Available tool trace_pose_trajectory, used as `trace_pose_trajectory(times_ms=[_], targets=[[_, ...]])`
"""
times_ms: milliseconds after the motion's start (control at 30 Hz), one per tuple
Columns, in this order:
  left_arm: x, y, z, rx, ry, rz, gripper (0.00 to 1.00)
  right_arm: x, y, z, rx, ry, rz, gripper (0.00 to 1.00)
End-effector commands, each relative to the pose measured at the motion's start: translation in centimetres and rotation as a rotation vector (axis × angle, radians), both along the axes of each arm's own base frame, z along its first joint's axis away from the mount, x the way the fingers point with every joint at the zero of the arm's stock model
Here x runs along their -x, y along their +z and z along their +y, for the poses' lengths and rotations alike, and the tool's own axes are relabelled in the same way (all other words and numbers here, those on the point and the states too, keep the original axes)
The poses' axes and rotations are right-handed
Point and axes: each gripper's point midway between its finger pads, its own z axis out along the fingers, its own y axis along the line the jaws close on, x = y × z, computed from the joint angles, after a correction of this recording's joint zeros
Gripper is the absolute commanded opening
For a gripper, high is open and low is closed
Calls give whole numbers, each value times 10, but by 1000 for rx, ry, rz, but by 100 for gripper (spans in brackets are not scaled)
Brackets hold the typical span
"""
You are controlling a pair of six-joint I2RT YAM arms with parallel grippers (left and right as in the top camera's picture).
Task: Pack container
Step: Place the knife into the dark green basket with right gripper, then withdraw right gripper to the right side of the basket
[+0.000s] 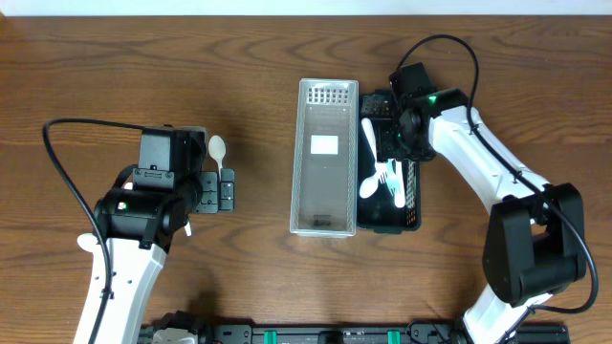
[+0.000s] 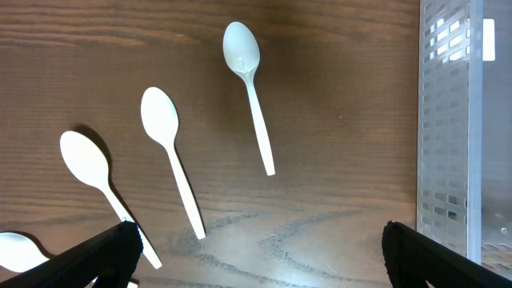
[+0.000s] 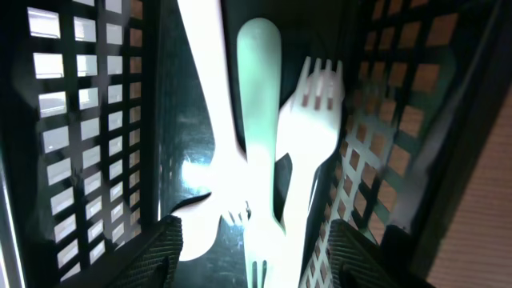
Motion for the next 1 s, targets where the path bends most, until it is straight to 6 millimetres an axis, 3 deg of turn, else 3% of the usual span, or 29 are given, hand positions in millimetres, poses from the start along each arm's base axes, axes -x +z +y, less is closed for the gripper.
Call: trace_pose_trajectory(times_ms=[0, 67, 233, 367, 567, 667, 733, 967], targets=[[-4, 6, 1, -8, 1, -18, 98, -10, 42, 7, -15, 53, -106, 62], [-4, 6, 1, -8, 1, -17, 98, -14, 67, 7, -19, 81, -165, 63], [-1, 5, 1, -10, 1, -6, 98, -19, 140, -5, -17, 113, -345, 82], [1, 4, 1, -11, 1, 4, 98, -8, 173, -37, 26, 71, -414, 87], [1, 4, 1, -12, 1, 5, 98, 16, 176, -111, 176, -59, -343, 96], [1, 4, 1, -12, 1, 5, 98, 26, 170, -136, 191, -125, -291, 96], [1, 4, 1, -11, 1, 5, 98, 29, 168, -144, 183, -151, -276, 96], [1, 4, 1, -12, 1, 6, 98, 36, 165, -146, 148, -161, -244, 97]])
